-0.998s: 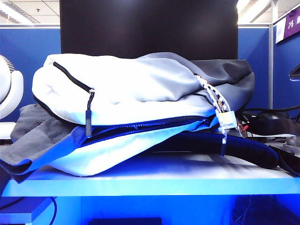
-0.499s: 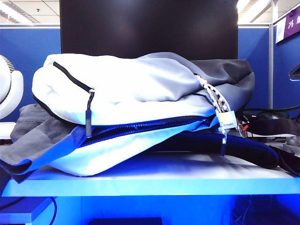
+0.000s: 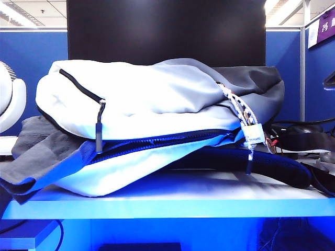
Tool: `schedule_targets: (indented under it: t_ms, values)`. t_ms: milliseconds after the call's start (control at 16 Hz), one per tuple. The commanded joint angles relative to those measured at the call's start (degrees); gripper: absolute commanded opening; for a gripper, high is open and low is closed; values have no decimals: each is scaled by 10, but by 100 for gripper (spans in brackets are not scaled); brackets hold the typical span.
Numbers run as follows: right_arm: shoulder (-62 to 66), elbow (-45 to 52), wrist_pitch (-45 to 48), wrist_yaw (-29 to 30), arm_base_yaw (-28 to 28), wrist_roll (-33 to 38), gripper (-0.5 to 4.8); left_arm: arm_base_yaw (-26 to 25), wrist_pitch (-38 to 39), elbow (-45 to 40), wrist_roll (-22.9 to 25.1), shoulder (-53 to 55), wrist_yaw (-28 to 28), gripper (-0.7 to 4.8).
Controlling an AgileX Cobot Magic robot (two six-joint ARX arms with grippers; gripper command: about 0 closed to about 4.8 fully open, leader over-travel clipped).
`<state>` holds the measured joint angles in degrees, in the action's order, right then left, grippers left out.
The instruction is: Put the gray clothes into the backpack.
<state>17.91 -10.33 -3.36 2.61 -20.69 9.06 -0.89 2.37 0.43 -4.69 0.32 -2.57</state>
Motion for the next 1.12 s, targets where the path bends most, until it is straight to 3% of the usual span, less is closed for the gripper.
schedule_targets:
  t_ms: [62,250,562,936,1123]
  values:
    - [-125,-3,-64,-24,8,-64,-5,-1,-8,0,2,-1,-2,-3]
    - [-177,-2,-100,-81,66,-80,-5,-3,-7,0,2,-1,-4,-3]
    - [-178,78,-13,-53,180,-21,-5,-3,1,0,2,-2,-5,-3]
    - [-178,101,21,-53,185,-14,-5,-3,3,0,2,-2,-5,-3]
    - [-178,101,40,-10,184,-38,-5,-3,3,0,2,-2,-4,-3]
